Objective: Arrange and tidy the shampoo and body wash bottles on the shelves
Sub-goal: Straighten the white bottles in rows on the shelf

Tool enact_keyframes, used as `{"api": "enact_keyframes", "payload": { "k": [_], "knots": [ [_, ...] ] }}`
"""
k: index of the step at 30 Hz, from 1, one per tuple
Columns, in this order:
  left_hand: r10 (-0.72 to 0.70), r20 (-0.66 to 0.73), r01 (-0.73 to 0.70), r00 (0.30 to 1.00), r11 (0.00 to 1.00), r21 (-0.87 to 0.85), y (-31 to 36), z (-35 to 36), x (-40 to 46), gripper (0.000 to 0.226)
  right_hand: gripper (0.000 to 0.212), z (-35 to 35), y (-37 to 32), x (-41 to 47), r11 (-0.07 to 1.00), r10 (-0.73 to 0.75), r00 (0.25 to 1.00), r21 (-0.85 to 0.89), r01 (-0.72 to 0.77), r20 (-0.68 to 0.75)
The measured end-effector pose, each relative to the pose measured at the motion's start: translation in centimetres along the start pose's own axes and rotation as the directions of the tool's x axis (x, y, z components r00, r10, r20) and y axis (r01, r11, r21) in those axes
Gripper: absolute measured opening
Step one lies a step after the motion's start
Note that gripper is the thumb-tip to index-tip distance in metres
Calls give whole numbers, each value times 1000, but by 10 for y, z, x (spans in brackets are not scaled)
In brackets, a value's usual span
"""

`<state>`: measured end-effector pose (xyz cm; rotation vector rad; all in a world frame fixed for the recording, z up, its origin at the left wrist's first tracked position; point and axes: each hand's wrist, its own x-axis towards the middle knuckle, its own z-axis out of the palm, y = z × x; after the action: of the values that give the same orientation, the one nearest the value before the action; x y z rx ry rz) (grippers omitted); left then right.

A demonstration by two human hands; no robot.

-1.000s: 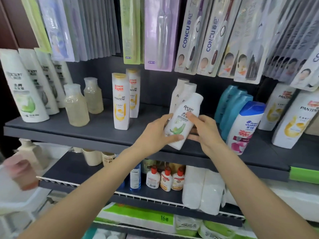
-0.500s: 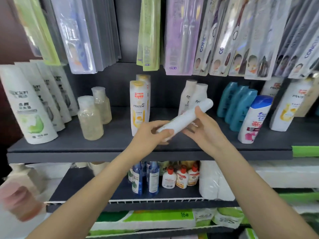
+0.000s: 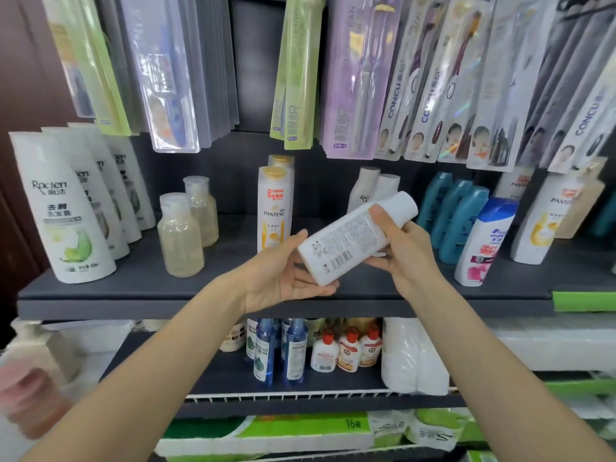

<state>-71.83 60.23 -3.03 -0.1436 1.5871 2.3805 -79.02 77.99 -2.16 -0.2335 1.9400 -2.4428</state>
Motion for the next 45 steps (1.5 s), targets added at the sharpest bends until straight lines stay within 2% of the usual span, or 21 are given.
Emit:
{"api": "enact_keyframes", "payload": {
  "k": [5,7,9,10,12,13,14,15,19,23,28,33,38,41,45],
  "knots": [
    [78,-53,-75,996,996,56,2,9,5,35,29,-5,-8,5,999,36,999,4,-36,28],
    [143,-94,-131,985,983,125,2,13,9,29,30,-8,-11,7,997,73,995,9,-74,66],
    [220,-133,-180,966,948,263,-2,15,15,29,36,-10,-13,9,993,117,987,2,-118,110],
    [289,-145,-211,946,892,399,-5,15,18,32,39,-10,-13,9,990,139,981,15,-142,134],
    [464,-99,-256,880,641,723,-11,14,22,44,42,-11,-14,9,980,160,970,86,-177,181],
    [525,-53,-265,849,511,818,-13,15,23,51,41,-11,-14,10,978,153,970,110,-176,190],
    [564,-18,-276,826,431,859,-15,16,24,58,38,-13,-13,10,980,137,972,119,-161,189],
    [584,3,-291,811,400,869,-17,17,25,63,35,-14,-13,11,982,116,975,126,-141,190],
    [559,36,-362,828,485,796,-17,23,26,54,31,-23,-12,13,982,34,962,168,-82,271],
    [584,19,-391,812,518,761,-17,26,29,48,24,-32,-16,15,996,-21,925,92,-15,380],
    [635,-31,-364,772,481,798,-22,28,40,49,29,-35,-20,17,981,-83,941,-140,135,327],
    [601,9,-362,799,469,805,-21,35,52,42,34,-42,-24,24,962,-148,949,-183,204,279],
    [593,57,-385,803,443,810,-12,51,72,32,30,-51,-24,36,933,-178,934,-248,260,311],
    [609,53,-392,791,438,809,-9,60,86,35,34,-59,-20,46,925,-173,933,-274,264,316],
    [651,74,-446,756,428,786,-6,71,101,52,37,-70,-10,58,901,-136,934,-350,256,331]
  ]
}}
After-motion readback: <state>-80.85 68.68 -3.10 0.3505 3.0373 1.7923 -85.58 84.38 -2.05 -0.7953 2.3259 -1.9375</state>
